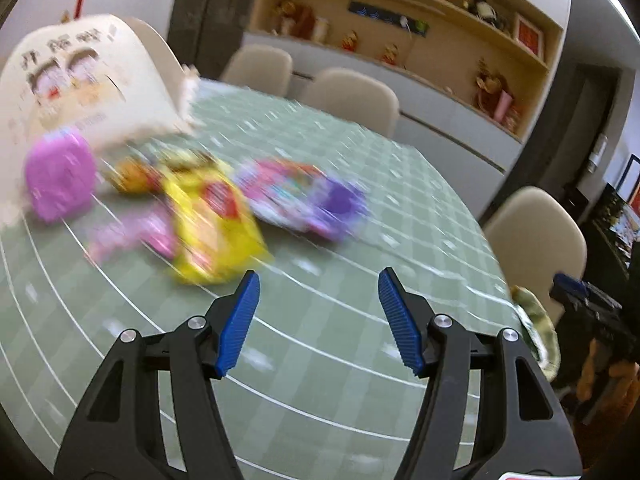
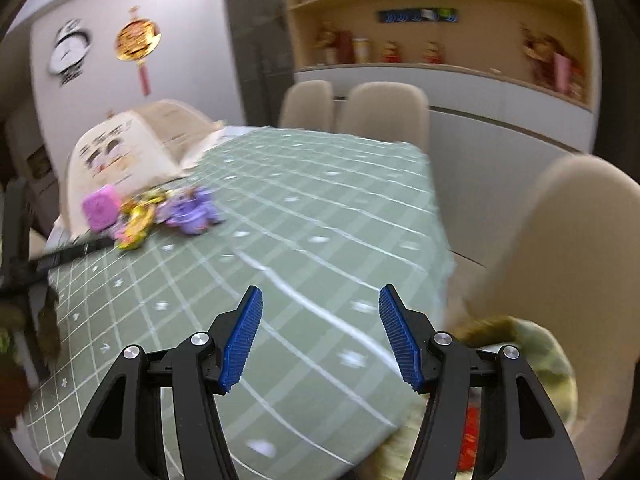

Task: Collect trash
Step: 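Move both open grippers from the bin back over the table, then grasp the pink candy wrapper with the left gripper while the right gripper grasps the yellow Nabati pack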

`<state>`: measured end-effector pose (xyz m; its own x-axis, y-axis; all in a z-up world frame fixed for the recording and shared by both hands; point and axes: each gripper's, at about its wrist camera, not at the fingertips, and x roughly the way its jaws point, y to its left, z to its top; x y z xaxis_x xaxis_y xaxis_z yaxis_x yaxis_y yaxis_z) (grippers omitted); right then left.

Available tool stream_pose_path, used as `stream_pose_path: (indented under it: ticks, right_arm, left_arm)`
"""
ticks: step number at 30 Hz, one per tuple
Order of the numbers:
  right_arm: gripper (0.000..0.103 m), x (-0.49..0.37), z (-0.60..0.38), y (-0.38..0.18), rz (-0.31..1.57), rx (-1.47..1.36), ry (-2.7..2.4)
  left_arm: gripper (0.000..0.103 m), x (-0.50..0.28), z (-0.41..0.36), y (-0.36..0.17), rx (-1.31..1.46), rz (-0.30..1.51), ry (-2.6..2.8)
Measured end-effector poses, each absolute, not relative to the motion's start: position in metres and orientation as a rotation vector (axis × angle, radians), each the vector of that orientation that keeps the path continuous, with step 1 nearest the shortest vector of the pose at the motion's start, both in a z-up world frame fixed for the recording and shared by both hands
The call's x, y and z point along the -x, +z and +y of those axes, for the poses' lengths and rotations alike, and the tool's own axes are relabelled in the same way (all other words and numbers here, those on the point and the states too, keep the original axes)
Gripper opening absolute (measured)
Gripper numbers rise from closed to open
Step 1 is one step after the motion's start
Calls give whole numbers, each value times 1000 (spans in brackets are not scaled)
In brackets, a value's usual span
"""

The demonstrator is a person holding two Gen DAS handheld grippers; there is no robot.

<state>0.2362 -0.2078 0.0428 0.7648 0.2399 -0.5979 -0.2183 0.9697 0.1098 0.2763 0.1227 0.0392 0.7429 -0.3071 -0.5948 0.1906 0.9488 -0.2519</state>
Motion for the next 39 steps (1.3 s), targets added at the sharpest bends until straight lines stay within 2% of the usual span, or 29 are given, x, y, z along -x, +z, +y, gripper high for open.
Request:
stream_pose_path:
  ticks: [3,7,13,18,26,30,34,39]
  right_arm:
    - [58,-253,-172,36,683,-30,318]
    - [58,-269,-132,27,721,-19,372]
    - [58,-279,-96,20,753,55,382]
    - [58,-292,-91,20,763,95,362]
    - [58,-339,-72,29,751,86,429]
    - [58,-358,-45,24,757,106,476]
    - [58,-365,-24,20,754,116,498]
    - [58,-359,-6,13,766,98,558]
  left_arm:
    - [60,-305,162,48,157,638,-263]
    - [63,-368,198,46,132,672,-267]
    - [63,-446,208,27,25,744,-247]
    - [63,-476,217,12,25,821,-258]
    - [63,-420,227,-10,157,969,-371]
    - [63,-378,220,-12,101,958,-346]
    - [54,-350,223,-12,164,963,-320]
    - [54,-332,228,-1,206,903,-248]
